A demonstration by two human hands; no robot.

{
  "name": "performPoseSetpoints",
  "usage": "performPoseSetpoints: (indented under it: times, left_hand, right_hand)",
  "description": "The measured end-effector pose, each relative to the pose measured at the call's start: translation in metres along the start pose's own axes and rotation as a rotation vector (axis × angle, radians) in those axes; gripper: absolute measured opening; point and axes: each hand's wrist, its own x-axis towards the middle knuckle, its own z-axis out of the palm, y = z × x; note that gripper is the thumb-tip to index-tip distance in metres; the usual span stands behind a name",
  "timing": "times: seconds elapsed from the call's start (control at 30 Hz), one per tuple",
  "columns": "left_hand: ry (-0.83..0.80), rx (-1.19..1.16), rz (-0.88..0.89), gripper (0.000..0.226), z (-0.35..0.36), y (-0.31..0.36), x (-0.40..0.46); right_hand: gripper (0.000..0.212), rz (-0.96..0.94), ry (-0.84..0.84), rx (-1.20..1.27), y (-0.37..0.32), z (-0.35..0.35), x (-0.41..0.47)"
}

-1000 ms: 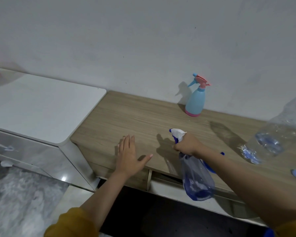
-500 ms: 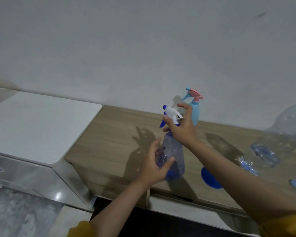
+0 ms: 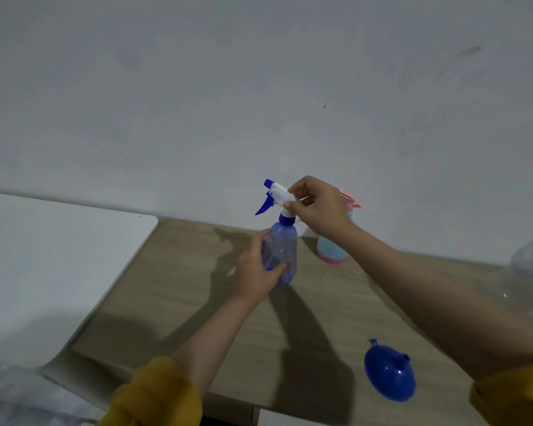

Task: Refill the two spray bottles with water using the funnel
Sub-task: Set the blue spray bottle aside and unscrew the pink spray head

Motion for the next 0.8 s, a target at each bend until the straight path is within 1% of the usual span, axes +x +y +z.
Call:
performPoseSetpoints:
  times: [0.17, 0.3, 0.43, 0.57, 0.67, 0.8]
  left_hand:
    - [0.012, 0.039, -0.038, 0.063, 0.014, -0.01, 0.048]
    - [0.048, 0.086, -0.038, 0.058, 0.027, -0.022, 0.071]
    - [0.051, 0.083, -0.047, 0.058, 0.037, -0.027, 0.09]
    - [0.078, 0.095, -0.045, 0.058, 0.041, -0.035, 0.096]
    - [0.097, 0.118, -0.04, 0.067, 0.043, -0.037, 0.094]
    - [0.217, 0.165, 0.009, 0.089, 0.049, -0.025, 0.079]
  right_hand:
    - [0.018, -0.075, -0.111, -0.186, 0.016, 0.012, 0.041]
    - [0.016, -0.132, -0.149, -0.25, 0.029, 0.022, 0.061]
    - [0.019, -0.107, -0.134, -0.269, 0.035, 0.025, 0.077]
    - [0.025, -0.088, -0.195, -0.311, 0.039, 0.027, 0.085]
    - [0.031, -0.125, -0.226, -0.358, 0.041, 0.023, 0.082]
    - [0.03, -0.217, -0.151, -0.418, 0.055, -0.001, 0.067]
